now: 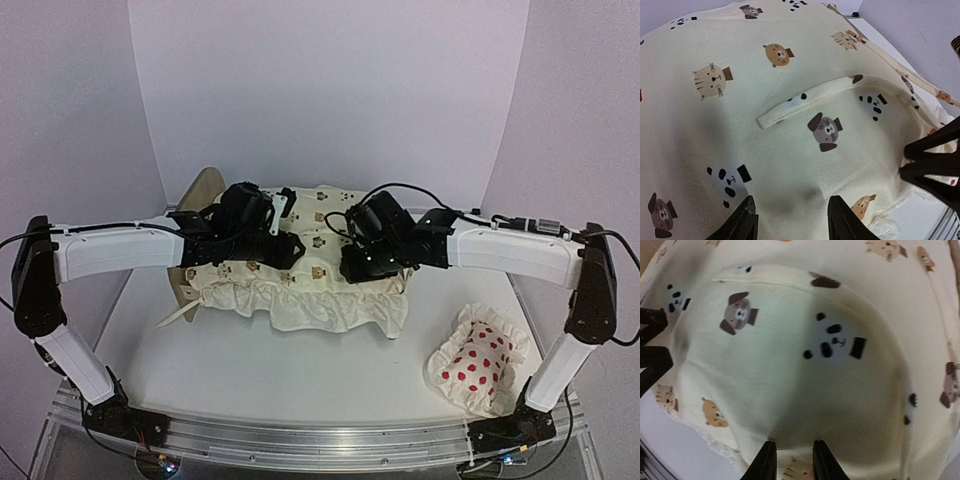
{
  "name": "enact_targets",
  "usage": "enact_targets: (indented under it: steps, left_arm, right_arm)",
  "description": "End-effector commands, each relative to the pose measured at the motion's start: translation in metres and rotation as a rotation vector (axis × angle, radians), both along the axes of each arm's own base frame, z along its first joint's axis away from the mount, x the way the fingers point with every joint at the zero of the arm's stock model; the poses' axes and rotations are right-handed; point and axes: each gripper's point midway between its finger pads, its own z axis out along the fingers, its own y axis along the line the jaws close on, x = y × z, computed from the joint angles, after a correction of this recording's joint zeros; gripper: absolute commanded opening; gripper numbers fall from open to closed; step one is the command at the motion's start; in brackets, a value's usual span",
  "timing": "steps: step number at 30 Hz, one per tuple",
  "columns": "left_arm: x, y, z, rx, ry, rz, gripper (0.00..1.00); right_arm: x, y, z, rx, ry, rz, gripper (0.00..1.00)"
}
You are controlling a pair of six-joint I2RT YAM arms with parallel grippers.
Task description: Set up the pet bed
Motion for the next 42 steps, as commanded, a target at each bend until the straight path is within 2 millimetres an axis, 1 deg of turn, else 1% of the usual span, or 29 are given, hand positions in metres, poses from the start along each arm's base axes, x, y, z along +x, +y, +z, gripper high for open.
enact_targets:
  steps: [1,5,10,16,18,21,26,32,34,36,38,39,42]
  left_arm:
    - [0.010,0.011,-0.003,0.027,-0.038,0.072,0.48]
    - [0.013,0.017,-0.015,0.075,-0.039,0.099,0.48]
    - [0.016,0.024,-0.025,0.109,-0.045,0.129,0.47]
    - [0.019,0.031,-0.027,0.131,-0.056,0.156,0.47]
    - [0.020,0.032,-0.027,0.135,-0.060,0.161,0.47]
    - [0.021,0.033,-0.029,0.148,-0.061,0.168,0.47]
    - [0.023,0.032,-0.033,0.159,-0.056,0.169,0.46]
    - [0.025,0.027,-0.029,0.153,-0.051,0.158,0.46]
    - [0.026,0.025,-0.026,0.153,-0.054,0.154,0.46]
    - [0.027,0.023,-0.021,0.149,-0.058,0.150,0.46]
    - [0.028,0.020,-0.015,0.141,-0.063,0.137,0.46]
    - [0.027,0.017,-0.011,0.134,-0.067,0.128,0.46]
    - [0.022,0.006,0.002,0.105,-0.066,0.070,0.50]
  right_arm:
    - [0.022,-0.041,0.028,-0.127,-0.180,-0.132,0.28]
    - [0.021,-0.068,0.035,-0.202,-0.243,-0.177,0.28]
    - [0.016,-0.105,0.035,-0.276,-0.278,-0.241,0.28]
    - [-0.002,-0.138,0.035,-0.292,-0.282,-0.287,0.29]
    - [-0.010,-0.148,0.032,-0.287,-0.275,-0.300,0.29]
    - [-0.022,-0.162,0.023,-0.284,-0.259,-0.315,0.29]
    - [-0.046,-0.183,-0.011,-0.280,-0.190,-0.332,0.30]
    - [-0.073,-0.198,-0.052,-0.243,-0.080,-0.344,0.30]
    - [-0.084,-0.198,-0.064,-0.211,-0.031,-0.334,0.30]
    - [-0.092,-0.196,-0.070,-0.180,0.007,-0.318,0.30]
    - [-0.098,-0.194,-0.070,-0.152,0.024,-0.292,0.30]
    - [-0.099,-0.191,-0.066,-0.132,0.022,-0.274,0.31]
    - [-0.098,-0.182,-0.042,-0.058,-0.015,-0.230,0.34]
